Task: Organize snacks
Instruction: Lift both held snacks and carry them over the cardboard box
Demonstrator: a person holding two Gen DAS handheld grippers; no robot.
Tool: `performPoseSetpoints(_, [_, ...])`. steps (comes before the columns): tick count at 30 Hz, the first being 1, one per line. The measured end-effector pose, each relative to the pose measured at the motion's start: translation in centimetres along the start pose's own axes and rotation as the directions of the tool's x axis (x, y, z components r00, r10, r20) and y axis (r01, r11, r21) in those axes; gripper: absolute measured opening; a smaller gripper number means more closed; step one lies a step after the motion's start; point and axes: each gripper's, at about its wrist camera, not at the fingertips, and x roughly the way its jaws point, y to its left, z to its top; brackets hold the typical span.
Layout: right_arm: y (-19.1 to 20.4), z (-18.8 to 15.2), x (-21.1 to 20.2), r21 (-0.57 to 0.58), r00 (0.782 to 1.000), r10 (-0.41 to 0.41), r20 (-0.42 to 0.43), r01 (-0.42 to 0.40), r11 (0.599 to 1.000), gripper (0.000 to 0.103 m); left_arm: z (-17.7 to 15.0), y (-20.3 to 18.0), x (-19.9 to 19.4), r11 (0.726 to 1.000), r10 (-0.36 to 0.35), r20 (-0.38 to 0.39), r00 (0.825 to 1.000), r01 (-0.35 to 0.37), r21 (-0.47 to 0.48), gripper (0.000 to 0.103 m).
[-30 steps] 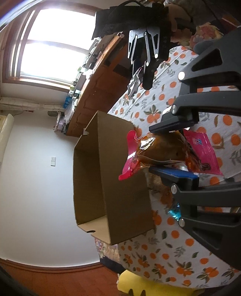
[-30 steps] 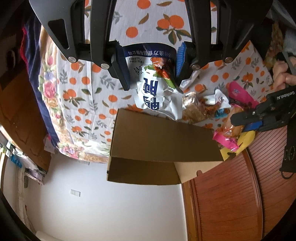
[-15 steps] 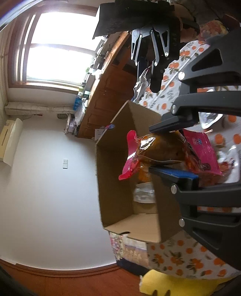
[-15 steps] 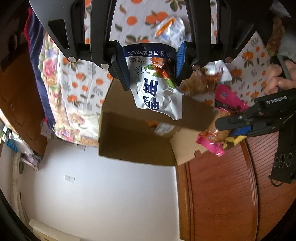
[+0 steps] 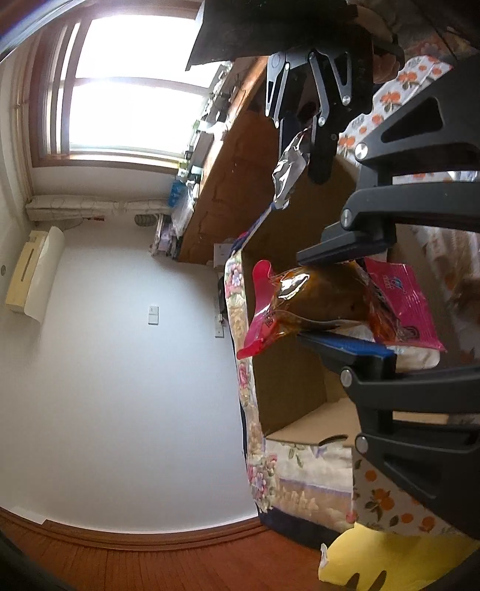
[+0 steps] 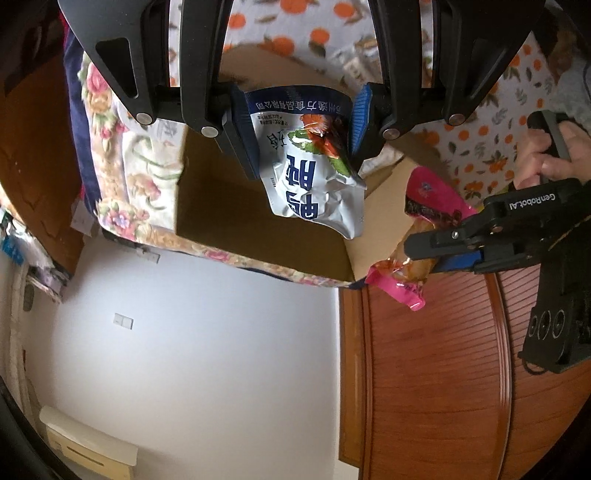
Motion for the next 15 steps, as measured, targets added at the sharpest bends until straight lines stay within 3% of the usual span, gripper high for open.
performPoseSetpoints(8, [-0.6,0.5,5.3,0.012,0.999,0.013,-0.042,-0.012,1.000,0.045,-1.0,2.6,3.1,0.999,0.014,-0.037,0.999,-0.015,-0.043,0.035])
performPoseSetpoints(15, [-0.7,-0.3,8.0,0.023,0.996,0.015,-0.084,-0.014,1.000,0.045,-2.5,2.6,4.9,0.998,0.008,-0.082,0.997,-0.012,-0.056,0.036])
